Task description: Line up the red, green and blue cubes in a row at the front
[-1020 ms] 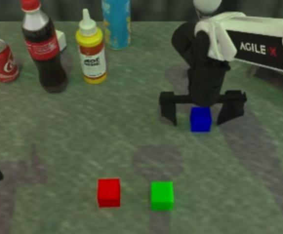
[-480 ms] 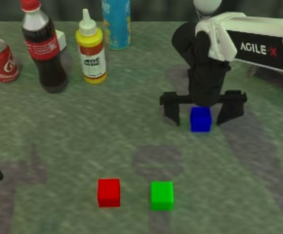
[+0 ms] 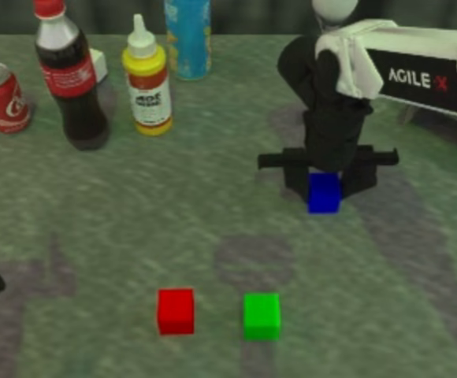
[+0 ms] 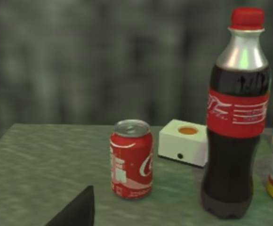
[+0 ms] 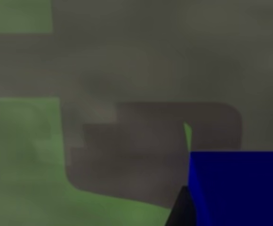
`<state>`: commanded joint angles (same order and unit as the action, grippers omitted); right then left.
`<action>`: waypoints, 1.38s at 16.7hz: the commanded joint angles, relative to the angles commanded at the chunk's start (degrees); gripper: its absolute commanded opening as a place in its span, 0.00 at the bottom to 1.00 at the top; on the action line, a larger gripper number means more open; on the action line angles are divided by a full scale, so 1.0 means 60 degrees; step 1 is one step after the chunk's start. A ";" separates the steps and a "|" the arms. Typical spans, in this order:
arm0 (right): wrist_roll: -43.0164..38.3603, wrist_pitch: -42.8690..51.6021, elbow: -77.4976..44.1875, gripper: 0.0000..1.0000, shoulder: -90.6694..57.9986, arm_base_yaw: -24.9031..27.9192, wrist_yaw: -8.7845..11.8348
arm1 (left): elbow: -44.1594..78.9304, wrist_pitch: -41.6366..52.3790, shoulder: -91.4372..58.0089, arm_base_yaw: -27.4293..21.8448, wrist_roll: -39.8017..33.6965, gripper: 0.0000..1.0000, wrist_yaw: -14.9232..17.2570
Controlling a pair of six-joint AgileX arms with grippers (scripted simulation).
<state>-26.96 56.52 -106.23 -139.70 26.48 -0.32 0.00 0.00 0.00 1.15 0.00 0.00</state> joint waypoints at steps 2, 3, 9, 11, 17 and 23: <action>0.0000 0.0000 0.0000 0.00 0.0000 0.0000 0.0000 | 0.0000 0.0000 0.0000 0.0000 0.0000 1.00 0.0000; 0.0000 0.0000 0.0000 0.00 0.0000 0.0000 0.0000 | 0.0000 0.0000 0.0000 0.0000 0.0000 1.00 0.0000; 0.0077 0.0126 -0.0057 0.00 0.0324 -0.0005 -0.0123 | 0.0000 0.0000 0.0000 0.0000 0.0000 1.00 0.0000; 0.0077 0.0290 -0.0187 0.00 0.0346 0.0007 -0.0125 | 0.0000 0.0000 0.0000 0.0000 0.0000 1.00 0.0000; 0.0092 0.2074 -0.1493 0.00 0.0790 0.0077 -0.0113 | 0.0000 0.0000 0.0000 0.0000 0.0000 1.00 0.0000; 0.0070 0.2345 -0.1690 0.00 0.0888 0.0037 -0.0111 | 0.0000 0.0000 0.0000 0.0000 0.0000 1.00 0.0000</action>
<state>-26.55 70.59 -116.37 -134.37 26.70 -0.99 0.00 0.00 0.00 1.15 0.00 0.00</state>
